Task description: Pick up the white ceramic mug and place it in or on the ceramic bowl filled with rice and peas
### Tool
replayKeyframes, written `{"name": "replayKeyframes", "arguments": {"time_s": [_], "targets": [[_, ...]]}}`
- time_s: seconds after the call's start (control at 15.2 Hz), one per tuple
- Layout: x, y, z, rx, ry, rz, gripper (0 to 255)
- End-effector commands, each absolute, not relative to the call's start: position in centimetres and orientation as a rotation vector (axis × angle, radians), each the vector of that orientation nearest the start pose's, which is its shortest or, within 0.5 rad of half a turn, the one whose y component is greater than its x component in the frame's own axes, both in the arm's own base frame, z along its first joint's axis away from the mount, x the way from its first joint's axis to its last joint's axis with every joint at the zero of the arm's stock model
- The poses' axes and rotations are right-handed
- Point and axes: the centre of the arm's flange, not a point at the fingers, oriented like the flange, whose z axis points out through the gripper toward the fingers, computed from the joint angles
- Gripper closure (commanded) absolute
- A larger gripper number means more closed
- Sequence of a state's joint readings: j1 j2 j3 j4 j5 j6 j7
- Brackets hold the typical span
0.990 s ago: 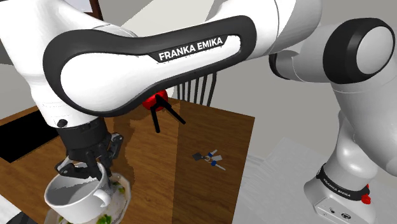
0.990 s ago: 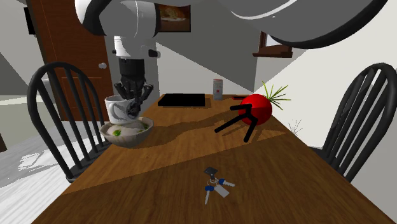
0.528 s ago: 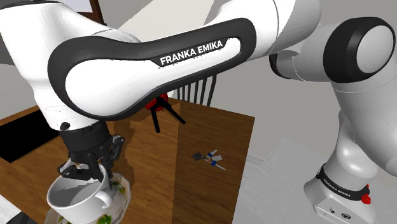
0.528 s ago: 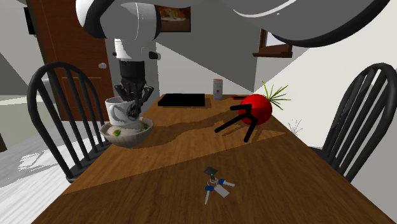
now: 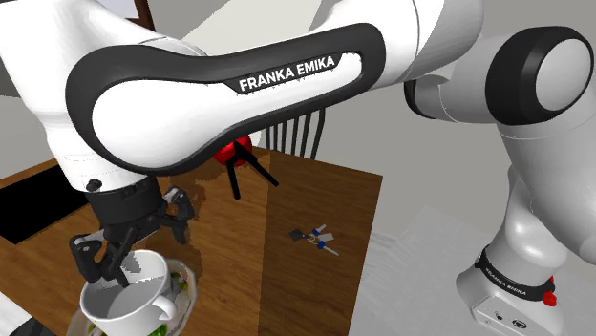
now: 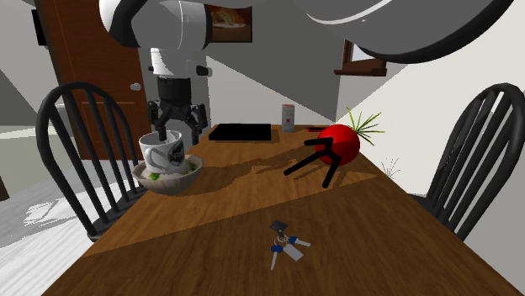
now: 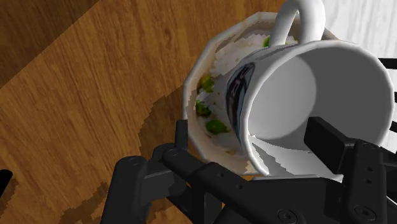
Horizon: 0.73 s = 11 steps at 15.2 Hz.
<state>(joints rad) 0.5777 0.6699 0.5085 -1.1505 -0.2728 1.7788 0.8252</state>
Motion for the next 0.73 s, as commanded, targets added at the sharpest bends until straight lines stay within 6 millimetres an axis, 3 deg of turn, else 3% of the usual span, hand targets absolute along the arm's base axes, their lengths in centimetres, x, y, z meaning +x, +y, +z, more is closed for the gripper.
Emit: {"name": "replayKeyframes", "arguments": {"time_s": [0.0,0.13,0.66], "targets": [[45.1,57.7,46.2,-3.076,-0.330,0.019,0],[45.1,57.6,48.6,-3.076,-0.330,0.019,0],[45.1,57.6,48.6,-3.076,-0.330,0.019,0]]}}
